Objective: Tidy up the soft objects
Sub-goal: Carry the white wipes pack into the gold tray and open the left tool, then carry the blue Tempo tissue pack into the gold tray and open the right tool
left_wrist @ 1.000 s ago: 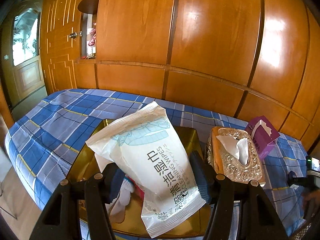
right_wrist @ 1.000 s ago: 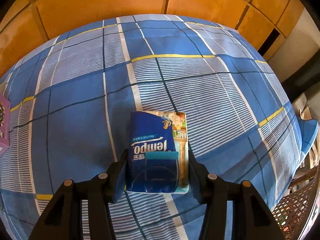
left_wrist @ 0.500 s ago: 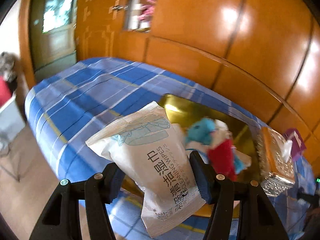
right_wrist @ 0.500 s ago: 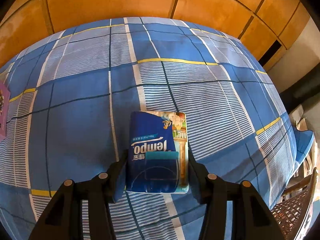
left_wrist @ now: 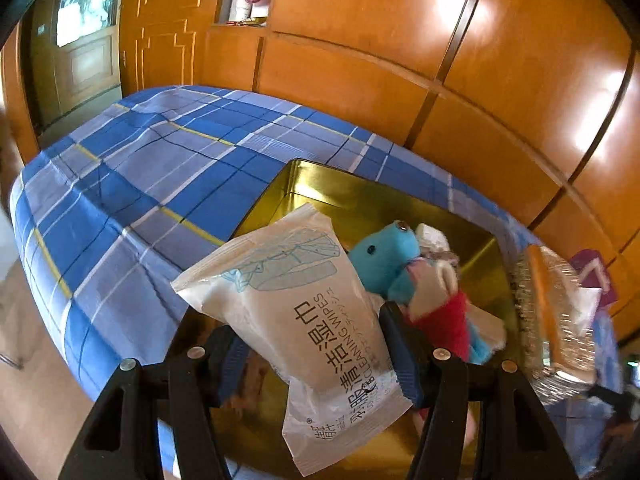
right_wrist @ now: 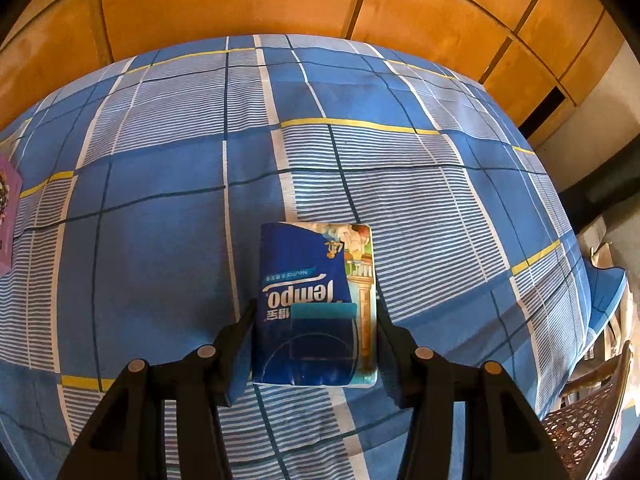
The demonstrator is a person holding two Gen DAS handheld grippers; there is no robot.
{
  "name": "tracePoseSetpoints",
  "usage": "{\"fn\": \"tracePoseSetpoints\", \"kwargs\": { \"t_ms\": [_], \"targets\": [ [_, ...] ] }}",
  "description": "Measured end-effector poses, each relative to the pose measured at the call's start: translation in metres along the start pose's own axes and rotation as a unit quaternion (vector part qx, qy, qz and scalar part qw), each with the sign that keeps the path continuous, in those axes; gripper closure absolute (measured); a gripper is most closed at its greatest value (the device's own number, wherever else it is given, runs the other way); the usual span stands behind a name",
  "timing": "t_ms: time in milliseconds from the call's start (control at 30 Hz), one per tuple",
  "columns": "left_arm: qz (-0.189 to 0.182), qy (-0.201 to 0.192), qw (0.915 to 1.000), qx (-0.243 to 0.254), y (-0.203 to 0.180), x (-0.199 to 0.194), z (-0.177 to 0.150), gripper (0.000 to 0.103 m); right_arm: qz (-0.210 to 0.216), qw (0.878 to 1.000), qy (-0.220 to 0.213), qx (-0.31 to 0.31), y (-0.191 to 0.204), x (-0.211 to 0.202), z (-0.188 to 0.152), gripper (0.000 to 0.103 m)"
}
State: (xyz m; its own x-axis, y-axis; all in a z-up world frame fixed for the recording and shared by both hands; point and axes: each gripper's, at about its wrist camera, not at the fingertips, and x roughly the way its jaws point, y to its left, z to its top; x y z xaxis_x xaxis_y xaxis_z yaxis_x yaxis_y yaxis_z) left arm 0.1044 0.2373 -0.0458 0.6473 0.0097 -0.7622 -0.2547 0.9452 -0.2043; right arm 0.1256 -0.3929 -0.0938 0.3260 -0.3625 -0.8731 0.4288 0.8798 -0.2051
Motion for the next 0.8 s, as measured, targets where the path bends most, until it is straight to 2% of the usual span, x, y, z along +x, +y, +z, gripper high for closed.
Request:
{"fn": "tracePoseSetpoints", "kwargs": {
  "t_ms": [33,100,167,200,267,467,667,800],
  "targets": [
    [0.001,0.004,1.0000,0.006,-0.001,0.005,0.002,0.039,0.000,1.000,0.000,0.000,0.000,0.000,0.000,0.051],
    [0.010,0.013,0.9998,0.009,-0.002,0.016,0.005,0.030,0.000,1.000,0.000,0.000,0.000,0.000,0.000,0.051],
    [0.016,0.014,0.9997,0.008,0.002,0.015,0.005,0.027,0.000,1.000,0.000,0.000,0.000,0.000,0.000,0.051],
    [0.024,0.009,0.9996,0.008,0.003,0.012,0.005,0.022,0.000,1.000,0.000,0.000,0.000,0.000,0.000,0.051],
    [0.033,-0.005,0.9994,0.009,0.004,0.004,0.002,0.018,0.000,1.000,0.000,0.001,0.000,0.000,0.000,0.051],
    [0.029,-0.039,0.9986,0.020,0.004,-0.028,-0.012,0.018,0.012,1.000,0.007,0.014,-0.005,0.002,0.002,0.051],
    [-0.002,-0.046,0.9981,0.041,-0.011,-0.049,-0.028,0.018,0.077,0.994,0.043,0.068,-0.025,0.007,0.019,0.051],
    [-0.016,-0.052,0.9967,0.060,-0.025,-0.058,-0.035,0.018,0.101,0.992,0.017,0.070,-0.017,-0.015,0.045,0.051]
  ]
}}
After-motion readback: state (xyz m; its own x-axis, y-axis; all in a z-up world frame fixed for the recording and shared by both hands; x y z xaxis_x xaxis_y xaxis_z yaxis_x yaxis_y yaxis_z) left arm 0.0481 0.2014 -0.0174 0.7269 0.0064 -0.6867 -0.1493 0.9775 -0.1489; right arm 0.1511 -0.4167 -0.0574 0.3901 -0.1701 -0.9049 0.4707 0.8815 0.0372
